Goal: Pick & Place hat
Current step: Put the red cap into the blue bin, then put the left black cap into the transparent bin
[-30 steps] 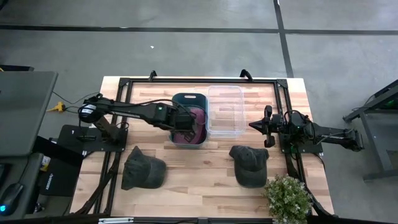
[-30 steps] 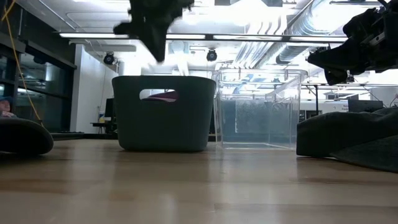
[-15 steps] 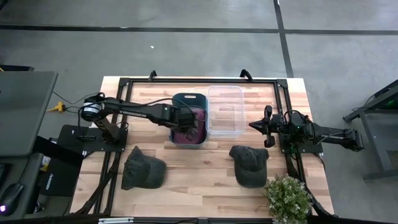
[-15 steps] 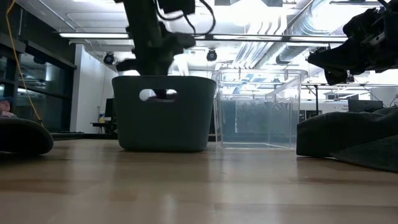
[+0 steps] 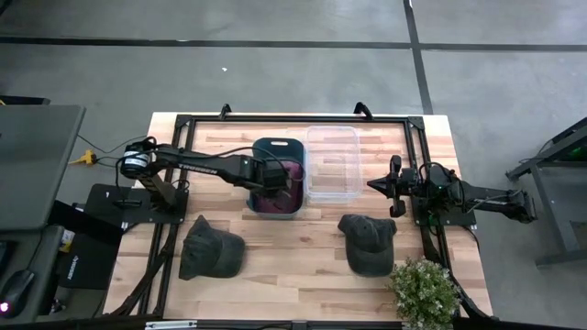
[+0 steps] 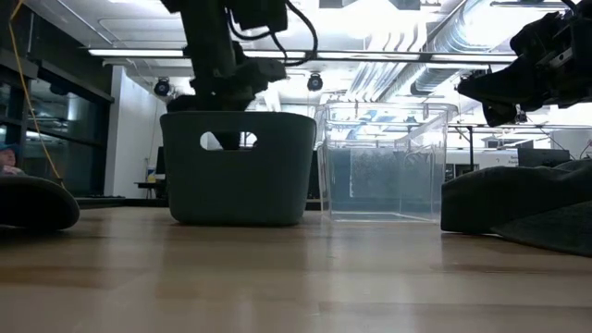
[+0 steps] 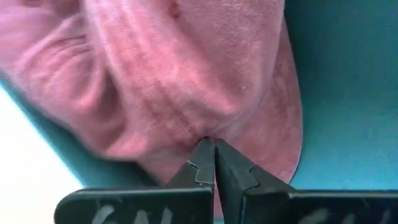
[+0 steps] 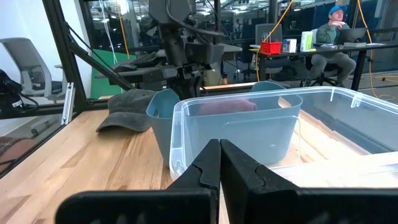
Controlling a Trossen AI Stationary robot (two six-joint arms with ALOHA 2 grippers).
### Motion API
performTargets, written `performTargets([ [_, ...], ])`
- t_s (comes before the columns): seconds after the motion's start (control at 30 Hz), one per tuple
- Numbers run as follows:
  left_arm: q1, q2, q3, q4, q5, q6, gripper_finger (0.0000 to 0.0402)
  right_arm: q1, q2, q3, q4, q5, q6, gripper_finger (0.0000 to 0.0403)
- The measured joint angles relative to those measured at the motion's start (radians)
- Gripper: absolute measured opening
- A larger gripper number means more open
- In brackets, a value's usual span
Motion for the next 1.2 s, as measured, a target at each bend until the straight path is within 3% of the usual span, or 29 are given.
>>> performTargets([
  [0.53,-0.048,-0.043,0.138,-0.252,-0.1,0.003,0.0,0.0,0.0,0.0,0.0,0.0,0.0,0.0],
  [1.2,-0.253,-0.225,0.13,-0.475,-0.163,-0.225,0.0,0.0,0.0,0.0,0.0,0.0,0.0,0.0],
])
